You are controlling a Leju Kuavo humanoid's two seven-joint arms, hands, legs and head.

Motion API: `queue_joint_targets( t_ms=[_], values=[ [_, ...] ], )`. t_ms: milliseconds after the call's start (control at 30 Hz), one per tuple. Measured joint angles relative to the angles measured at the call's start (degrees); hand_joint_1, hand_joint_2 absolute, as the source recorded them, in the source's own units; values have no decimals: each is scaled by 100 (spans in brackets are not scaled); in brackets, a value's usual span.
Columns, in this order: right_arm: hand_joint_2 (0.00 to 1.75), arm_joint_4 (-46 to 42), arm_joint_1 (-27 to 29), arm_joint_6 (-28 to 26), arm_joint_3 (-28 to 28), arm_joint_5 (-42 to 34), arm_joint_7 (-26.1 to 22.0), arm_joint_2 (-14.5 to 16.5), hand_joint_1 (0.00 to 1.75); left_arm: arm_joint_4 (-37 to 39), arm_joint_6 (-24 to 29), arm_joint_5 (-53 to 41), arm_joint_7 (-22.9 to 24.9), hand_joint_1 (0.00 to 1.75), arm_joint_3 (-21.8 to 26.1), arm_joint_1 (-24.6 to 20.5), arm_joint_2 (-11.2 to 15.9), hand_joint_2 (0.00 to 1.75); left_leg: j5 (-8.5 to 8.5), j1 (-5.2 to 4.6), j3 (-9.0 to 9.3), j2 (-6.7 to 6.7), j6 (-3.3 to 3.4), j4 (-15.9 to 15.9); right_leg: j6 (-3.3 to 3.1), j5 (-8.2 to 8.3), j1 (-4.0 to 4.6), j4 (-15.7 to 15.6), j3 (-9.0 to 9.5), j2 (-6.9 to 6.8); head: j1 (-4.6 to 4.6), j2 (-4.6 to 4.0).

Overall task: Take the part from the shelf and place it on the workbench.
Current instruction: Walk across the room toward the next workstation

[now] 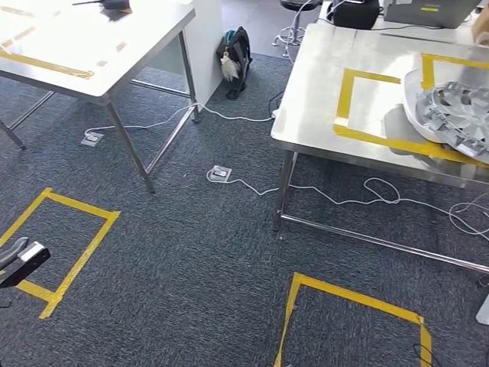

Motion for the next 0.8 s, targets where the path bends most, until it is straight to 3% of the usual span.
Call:
queue_joint_targets(
  t_ms=[67,133,167,233,300,367,433,467,533,567,600,667,733,800],
  values=[
    [0,2,-7,1,0,-3,0,2,0,-91,-1,-5,-61,0,203,128,-12,0,10,-3,-3,-171,-25,12,-46,363,-16,-821,394,243,-1,0],
    [0,5,-18,-2,-1,-7,-1,11,0,-191,-24,4,-114,0,374,223,-23,0,29,6,-39,-319,-79,30,-70,477,-34,-1303,632,453,-5,0],
    [0,7,-25,-3,-1,-10,-2,17,0,-242,-37,23,-139,0,451,276,-27,0,45,17,-61,-388,-115,29,-84,460,-29,-1357,666,473,-8,0],
    [0,8,-36,-5,-2,-17,10,30,0,-341,-55,77,-193,0,619,429,-35,0,70,49,-96,-453,-181,29,-140,495,-19,-1378,702,334,-6,0],
    [0,9,-36,-6,-3,-22,32,39,0,-429,-67,118,-230,0,794,540,-50,0,-98,36,-228,-161,-238,277,-212,534,-32,-1411,707,179,-37,0],
    [0,11,-30,-8,-4,-26,44,43,0,-500,-91,140,-261,0,901,570,-78,0,-475,30,-548,209,-291,947,-246,546,-25,-1424,700,3,-67,0],
    [0,13,-27,-10,-7,-27,46,43,0,-565,-151,177,-334,0,979,644,-126,0,-706,61,-821,304,-328,1545,-251,544,-20,-1424,686,-173,-70,0],
    [0,14,-28,-10,-7,-25,46,43,0,-602,-185,202,-382,0,1043,696,-157,0,-677,76,-826,320,-340,1588,-249,540,-21,-1424,681,-258,-70,0],
    [0,14,-32,1,-8,0,46,42,0,-702,-254,250,-469,0,1220,782,-218,0,-392,96,-501,425,-355,1064,-230,529,-22,-1423,686,-415,-70,0],
    [0,14,-35,16,-7,24,46,38,0,-766,-292,275,-508,0,1319,813,-252,0,-262,89,-247,589,-362,649,-205,513,-9,-1421,697,-487,-73,0],
    [0,14,-37,34,-7,49,46,34,0,-843,-339,297,-548,0,1408,839,-289,0,-177,80,-40,720,-346,316,-171,492,7,-1419,696,-545,-71,0],
    [0,14,-43,75,-5,85,49,21,0,-1029,-447,335,-614,0,1569,944,-387,0,-152,53,137,837,-277,12,-95,454,40,-1435,737,-665,-62,0],
    [0,14,-56,101,-5,95,52,16,0,-1203,-562,351,-671,0,1741,1089,-487,0,-136,54,123,678,-184,3,-23,426,32,-1456,805,-741,-52,0],
    [0,14,-58,115,-5,91,52,16,0,-1350,-659,362,-741,0,1945,1170,-574,0,-109,71,119,537,-105,-10,37,246,15,-1237,742,-499,-37,0]
  ],
)
